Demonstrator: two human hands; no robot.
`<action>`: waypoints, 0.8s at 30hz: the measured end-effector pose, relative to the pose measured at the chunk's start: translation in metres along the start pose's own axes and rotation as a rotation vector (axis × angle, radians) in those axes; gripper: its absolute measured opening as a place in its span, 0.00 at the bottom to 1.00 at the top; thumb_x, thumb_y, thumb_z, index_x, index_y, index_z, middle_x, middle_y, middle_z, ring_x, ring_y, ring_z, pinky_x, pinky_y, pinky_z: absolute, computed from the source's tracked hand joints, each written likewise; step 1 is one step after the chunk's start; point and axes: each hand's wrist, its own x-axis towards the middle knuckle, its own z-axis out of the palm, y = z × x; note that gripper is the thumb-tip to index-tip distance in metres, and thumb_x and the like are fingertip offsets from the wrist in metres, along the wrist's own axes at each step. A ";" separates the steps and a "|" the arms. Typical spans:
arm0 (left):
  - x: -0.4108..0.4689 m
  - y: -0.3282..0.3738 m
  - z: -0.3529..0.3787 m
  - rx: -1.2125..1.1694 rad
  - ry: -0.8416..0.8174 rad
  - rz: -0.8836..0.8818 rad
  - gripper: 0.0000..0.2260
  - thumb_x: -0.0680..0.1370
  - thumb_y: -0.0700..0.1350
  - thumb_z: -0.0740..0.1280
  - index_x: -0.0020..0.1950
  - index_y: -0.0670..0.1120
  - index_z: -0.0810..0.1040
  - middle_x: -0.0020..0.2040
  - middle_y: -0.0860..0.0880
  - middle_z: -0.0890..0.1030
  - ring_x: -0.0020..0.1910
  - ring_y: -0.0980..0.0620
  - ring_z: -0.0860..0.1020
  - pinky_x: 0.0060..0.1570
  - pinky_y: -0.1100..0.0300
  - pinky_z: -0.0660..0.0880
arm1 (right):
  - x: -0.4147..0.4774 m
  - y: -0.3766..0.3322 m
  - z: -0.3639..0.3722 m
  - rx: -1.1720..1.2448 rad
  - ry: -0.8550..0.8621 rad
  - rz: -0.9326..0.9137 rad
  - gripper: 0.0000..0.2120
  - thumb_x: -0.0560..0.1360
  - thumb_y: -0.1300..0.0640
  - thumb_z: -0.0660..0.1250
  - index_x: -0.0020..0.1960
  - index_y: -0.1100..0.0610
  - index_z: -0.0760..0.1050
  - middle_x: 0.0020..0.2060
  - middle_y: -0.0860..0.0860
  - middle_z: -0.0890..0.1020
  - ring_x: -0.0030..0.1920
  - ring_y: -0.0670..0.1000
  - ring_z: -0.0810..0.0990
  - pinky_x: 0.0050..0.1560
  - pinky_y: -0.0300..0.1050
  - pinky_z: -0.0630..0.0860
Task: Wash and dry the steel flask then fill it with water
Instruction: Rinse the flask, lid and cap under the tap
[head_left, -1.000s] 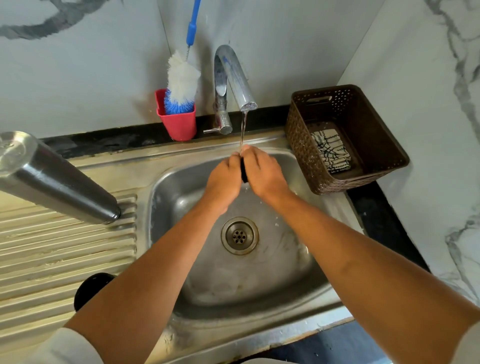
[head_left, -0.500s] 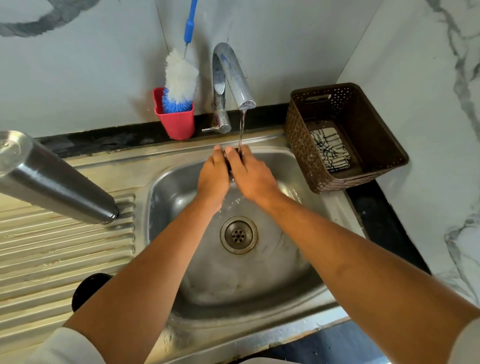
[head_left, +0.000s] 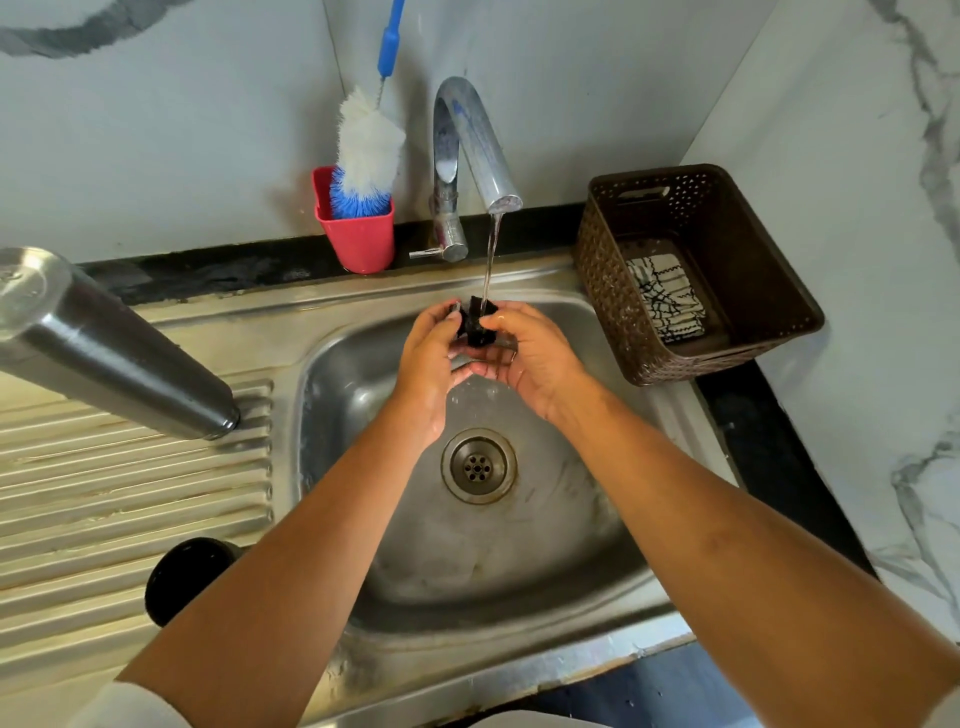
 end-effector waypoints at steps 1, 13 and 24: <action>-0.001 -0.002 -0.001 0.024 -0.011 0.023 0.13 0.86 0.47 0.61 0.69 0.45 0.76 0.55 0.47 0.85 0.53 0.50 0.83 0.55 0.52 0.79 | -0.001 0.001 -0.002 0.018 -0.018 -0.005 0.11 0.80 0.62 0.68 0.62 0.60 0.76 0.51 0.62 0.84 0.47 0.59 0.85 0.39 0.47 0.82; 0.013 -0.009 -0.002 0.319 0.086 -0.126 0.29 0.86 0.65 0.51 0.51 0.42 0.78 0.30 0.47 0.73 0.21 0.55 0.67 0.20 0.65 0.60 | -0.003 0.012 -0.006 -0.842 -0.093 -0.388 0.08 0.81 0.55 0.64 0.59 0.45 0.73 0.50 0.50 0.81 0.47 0.49 0.83 0.40 0.44 0.80; 0.018 -0.028 0.014 1.070 0.240 0.256 0.20 0.88 0.55 0.49 0.53 0.44 0.75 0.44 0.45 0.80 0.43 0.44 0.75 0.42 0.50 0.69 | 0.020 -0.011 0.012 -0.777 0.042 0.330 0.29 0.84 0.37 0.51 0.34 0.54 0.72 0.24 0.51 0.75 0.24 0.48 0.67 0.27 0.39 0.62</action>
